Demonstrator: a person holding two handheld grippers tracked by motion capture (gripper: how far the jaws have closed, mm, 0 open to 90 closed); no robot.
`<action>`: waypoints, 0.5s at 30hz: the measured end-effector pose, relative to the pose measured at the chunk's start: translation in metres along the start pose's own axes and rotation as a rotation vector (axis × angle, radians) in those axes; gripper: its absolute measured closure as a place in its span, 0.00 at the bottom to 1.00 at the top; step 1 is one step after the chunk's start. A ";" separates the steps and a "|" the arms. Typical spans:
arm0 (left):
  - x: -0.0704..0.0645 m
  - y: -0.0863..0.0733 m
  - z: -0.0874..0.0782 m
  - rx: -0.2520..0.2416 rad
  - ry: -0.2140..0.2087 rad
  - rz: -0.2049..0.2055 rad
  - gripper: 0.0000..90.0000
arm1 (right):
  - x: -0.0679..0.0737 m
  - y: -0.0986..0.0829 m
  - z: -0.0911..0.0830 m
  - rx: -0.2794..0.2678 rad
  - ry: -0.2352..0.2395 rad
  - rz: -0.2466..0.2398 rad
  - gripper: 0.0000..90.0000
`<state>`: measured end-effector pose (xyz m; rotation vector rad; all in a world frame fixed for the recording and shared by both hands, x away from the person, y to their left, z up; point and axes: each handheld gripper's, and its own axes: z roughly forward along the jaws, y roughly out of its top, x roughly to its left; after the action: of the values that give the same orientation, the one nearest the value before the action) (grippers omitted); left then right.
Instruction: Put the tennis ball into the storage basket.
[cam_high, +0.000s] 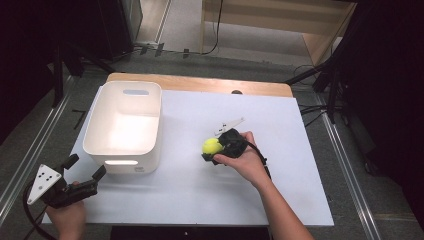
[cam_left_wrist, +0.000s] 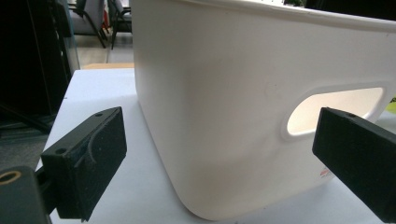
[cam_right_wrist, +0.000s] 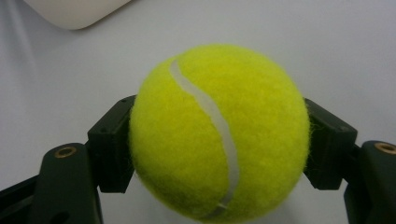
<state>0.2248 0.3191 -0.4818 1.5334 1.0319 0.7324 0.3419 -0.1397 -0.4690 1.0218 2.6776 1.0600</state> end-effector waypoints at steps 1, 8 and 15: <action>0.000 0.000 0.000 0.000 0.000 -0.001 0.03 | 0.000 0.001 0.000 0.001 0.002 -0.011 0.26; 0.000 0.000 0.000 -0.001 -0.001 0.000 0.03 | 0.002 0.004 0.000 -0.003 0.004 -0.014 0.27; 0.000 0.000 0.000 -0.001 -0.001 0.000 0.03 | 0.001 0.006 0.000 -0.005 0.013 -0.021 0.27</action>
<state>0.2248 0.3193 -0.4819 1.5332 1.0308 0.7317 0.3441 -0.1356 -0.4652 0.9868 2.6884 1.0731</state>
